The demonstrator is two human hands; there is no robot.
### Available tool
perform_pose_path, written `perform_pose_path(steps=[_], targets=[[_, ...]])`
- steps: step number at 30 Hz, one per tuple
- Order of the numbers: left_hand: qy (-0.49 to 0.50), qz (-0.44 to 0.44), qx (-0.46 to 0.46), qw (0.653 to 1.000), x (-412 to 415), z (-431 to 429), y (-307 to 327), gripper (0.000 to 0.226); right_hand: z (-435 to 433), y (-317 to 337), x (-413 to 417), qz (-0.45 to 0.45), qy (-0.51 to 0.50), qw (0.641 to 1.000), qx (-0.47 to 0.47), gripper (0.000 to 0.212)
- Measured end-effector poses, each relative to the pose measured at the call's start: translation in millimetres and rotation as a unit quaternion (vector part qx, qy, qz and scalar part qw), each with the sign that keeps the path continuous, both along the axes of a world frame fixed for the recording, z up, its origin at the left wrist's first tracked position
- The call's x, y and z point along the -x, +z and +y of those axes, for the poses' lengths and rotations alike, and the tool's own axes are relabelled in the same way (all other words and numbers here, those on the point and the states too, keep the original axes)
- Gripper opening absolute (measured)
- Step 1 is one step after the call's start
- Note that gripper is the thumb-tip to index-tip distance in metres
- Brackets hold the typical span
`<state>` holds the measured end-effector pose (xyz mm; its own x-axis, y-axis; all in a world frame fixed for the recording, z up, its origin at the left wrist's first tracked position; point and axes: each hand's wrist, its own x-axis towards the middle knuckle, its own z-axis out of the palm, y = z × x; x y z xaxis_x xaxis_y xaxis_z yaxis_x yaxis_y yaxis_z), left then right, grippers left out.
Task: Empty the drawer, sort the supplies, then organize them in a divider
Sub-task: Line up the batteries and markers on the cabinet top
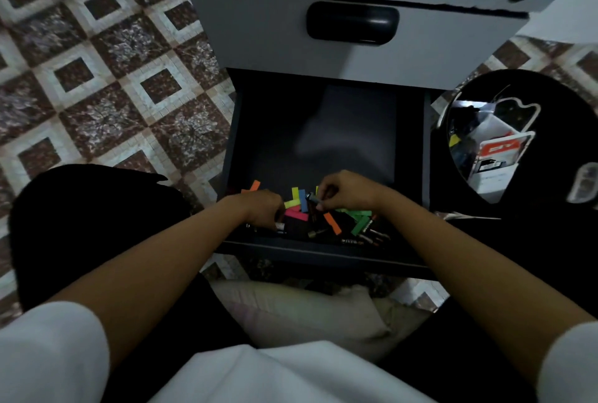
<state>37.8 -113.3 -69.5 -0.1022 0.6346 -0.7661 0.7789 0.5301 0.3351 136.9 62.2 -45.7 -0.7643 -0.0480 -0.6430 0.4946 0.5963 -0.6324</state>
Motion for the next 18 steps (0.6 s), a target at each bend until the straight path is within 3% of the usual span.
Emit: perform_pose_path(steps=[4, 11, 14, 18], targets=[[-0.029, 0.011, 0.008, 0.999, -1, 0, -5, 0.024, 7, -4, -8, -0.010, 0.042, 0.999, -0.022, 0.025], [-0.045, 0.013, -0.003, 0.999, -1, -1, -8, 0.022, -8, -16, -15, -0.005, 0.158, 0.981, -0.113, 0.026], [-0.004, -0.017, -0.021, 1.000, 2, -3, -5, 0.026, -13, -19, -18, 0.021, 0.202, 0.964, -0.172, 0.026], [0.127, -0.065, -0.078, 0.987, 11, 2, 4, 0.022, -18, -20, -21, 0.045, 0.242, 0.943, -0.223, 0.025]])
